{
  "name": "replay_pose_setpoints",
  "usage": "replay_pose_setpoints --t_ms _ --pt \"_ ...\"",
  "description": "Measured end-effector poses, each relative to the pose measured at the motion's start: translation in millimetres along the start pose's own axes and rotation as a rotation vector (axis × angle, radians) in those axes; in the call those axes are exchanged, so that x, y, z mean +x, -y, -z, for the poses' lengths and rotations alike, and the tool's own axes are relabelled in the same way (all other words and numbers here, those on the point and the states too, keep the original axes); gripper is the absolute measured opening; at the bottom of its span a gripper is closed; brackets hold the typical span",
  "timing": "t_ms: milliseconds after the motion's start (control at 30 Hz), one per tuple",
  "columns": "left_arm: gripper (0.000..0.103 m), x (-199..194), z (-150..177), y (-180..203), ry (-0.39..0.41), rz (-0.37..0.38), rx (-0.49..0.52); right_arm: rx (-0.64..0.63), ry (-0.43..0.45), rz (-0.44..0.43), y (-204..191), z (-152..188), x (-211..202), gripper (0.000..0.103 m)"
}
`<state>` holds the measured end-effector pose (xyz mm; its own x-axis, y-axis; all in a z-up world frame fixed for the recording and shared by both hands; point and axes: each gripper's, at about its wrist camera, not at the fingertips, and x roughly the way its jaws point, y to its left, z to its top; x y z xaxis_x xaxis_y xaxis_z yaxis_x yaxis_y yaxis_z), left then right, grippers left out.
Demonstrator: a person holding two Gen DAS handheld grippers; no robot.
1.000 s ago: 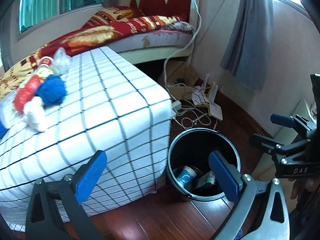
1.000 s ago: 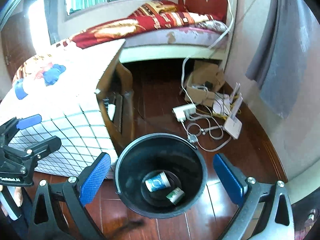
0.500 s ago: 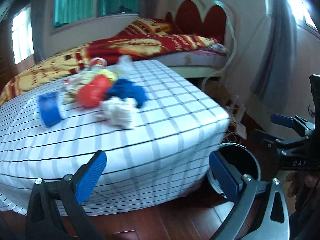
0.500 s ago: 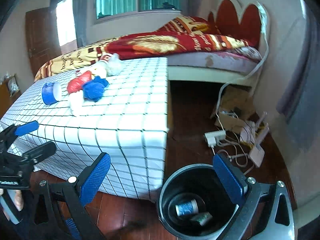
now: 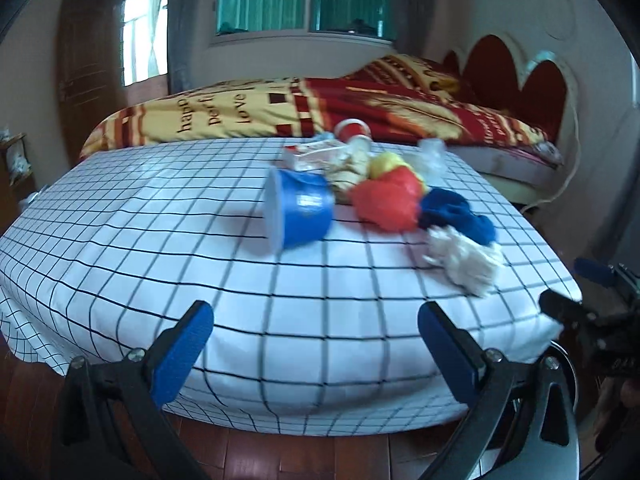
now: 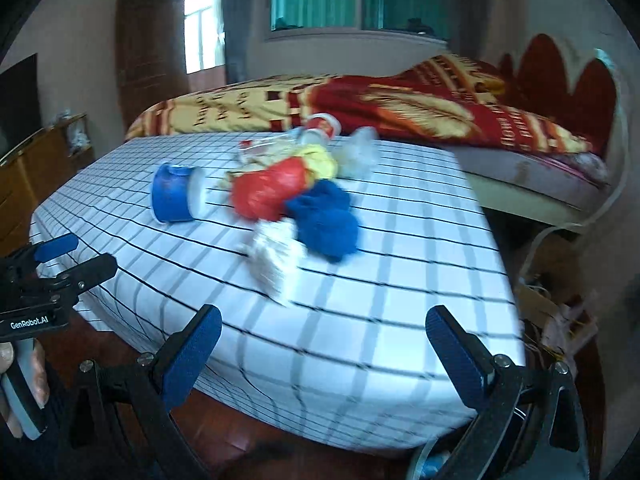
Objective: Collect trash
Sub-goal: 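Move both empty tools back over the table, then grasp the white tissue with the right tool while the left grasps a blue paper cup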
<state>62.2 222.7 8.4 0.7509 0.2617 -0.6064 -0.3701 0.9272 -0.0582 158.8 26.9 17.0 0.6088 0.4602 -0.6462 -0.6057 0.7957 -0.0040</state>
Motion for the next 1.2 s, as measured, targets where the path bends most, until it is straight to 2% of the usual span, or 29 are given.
replay_pose_setpoints --t_ms 33,100,233,267,300,367,600,833,900,967,1067,1100,1133,1200 --pt "0.102 3 -1 -4 -0.001 -0.004 -0.004 -0.009 -0.008 -0.018 -7 -4 10 0.096" --pt "0.102 7 -2 -7 0.001 -0.008 -0.004 -0.021 -0.025 -0.038 -15 -10 25 0.078" --pt "0.102 17 -5 -9 -0.003 -0.002 -0.005 -0.017 -0.066 -0.068 -21 -16 51 0.069" --pt "0.102 21 -6 -8 -0.005 -0.002 -0.003 -0.015 -0.077 -0.078 -22 -18 58 0.059" --pt "0.102 23 -8 -7 -0.006 0.0 0.0 -0.014 -0.09 -0.089 -23 -19 65 0.044" --pt "0.102 32 -13 -4 -0.004 -0.002 0.007 -0.02 -0.116 -0.103 -24 -22 78 0.025" --pt "0.099 68 -34 3 -0.011 -0.024 0.014 0.001 -0.123 -0.123 -17 -37 102 0.024" --pt "0.093 104 -46 -3 -0.065 -0.055 -0.043 0.014 -0.121 -0.132 -15 -41 110 0.024" --pt "0.08 107 -44 -8 -0.081 -0.044 -0.05 0.019 -0.122 -0.139 -13 -41 111 0.024" --pt "0.054 108 -40 -13 -0.098 0.003 -0.059 0.017 -0.119 -0.144 -13 -40 109 0.021" --pt "0.039 99 -33 -21 -0.094 0.059 -0.061 0.011 -0.103 -0.15 -13 -38 104 0.018" --pt "0.032 95 -31 -23 -0.088 0.072 -0.06 0.007 -0.094 -0.152 -13 -37 100 0.017" --pt "0.02 89 -29 -24 -0.084 0.08 -0.055 0.006 -0.09 -0.153 -14 -37 99 0.017" --pt "0.018 83 -27 -26 -0.08 0.1 -0.053 0.003 -0.072 -0.158 -15 -35 91 0.017"
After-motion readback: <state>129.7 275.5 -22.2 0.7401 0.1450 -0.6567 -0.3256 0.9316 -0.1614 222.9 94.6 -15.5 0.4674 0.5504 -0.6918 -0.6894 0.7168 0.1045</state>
